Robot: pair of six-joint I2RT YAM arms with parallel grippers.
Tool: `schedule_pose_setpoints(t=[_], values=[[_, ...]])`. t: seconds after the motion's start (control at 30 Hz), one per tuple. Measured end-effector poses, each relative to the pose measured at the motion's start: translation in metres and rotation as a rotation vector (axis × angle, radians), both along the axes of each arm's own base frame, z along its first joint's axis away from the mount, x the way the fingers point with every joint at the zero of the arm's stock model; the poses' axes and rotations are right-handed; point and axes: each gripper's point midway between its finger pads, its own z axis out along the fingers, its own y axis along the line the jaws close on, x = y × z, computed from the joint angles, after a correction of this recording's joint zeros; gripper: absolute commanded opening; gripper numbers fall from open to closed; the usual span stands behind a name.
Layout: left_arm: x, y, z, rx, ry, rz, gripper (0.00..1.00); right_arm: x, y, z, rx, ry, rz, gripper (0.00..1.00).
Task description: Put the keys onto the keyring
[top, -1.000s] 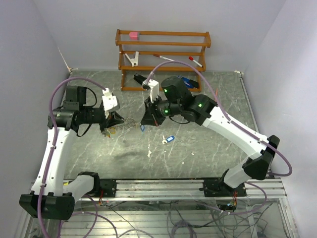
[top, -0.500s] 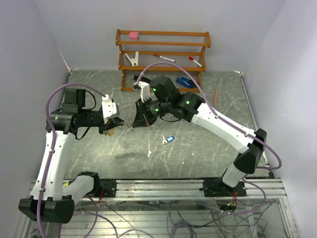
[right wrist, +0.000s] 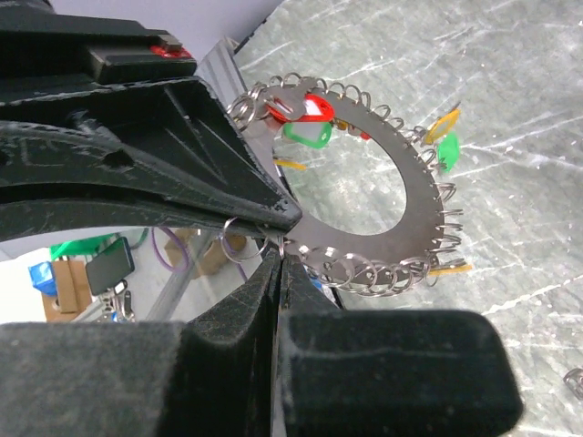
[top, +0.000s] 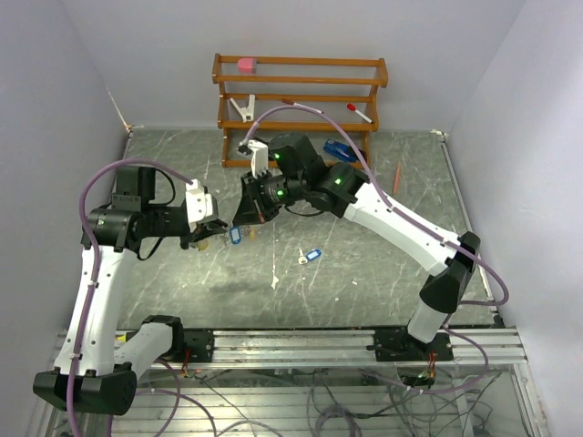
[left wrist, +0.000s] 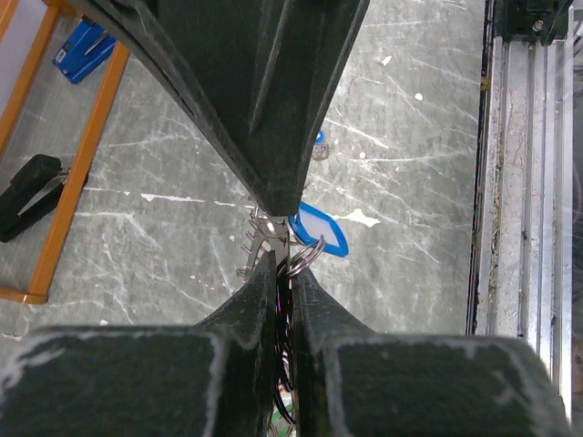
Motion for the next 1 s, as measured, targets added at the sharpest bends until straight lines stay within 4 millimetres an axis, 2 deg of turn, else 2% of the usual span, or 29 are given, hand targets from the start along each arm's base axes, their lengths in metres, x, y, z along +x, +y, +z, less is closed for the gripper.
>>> schedule_pose_setpoints(t=[0.13,1.0], values=[[-0.0005,0.0002,-0.0002,0.000,0.003,0.001,0.07,0.0007,0.0020,-0.0054,-0.010,0.017,-0.004,0.00],[0.0064,0.0009,0.0044,0.004,-0.045,0.009,0.07,-0.0088,0.0015,-0.0040,-0.019,0.073,-0.009,0.00]])
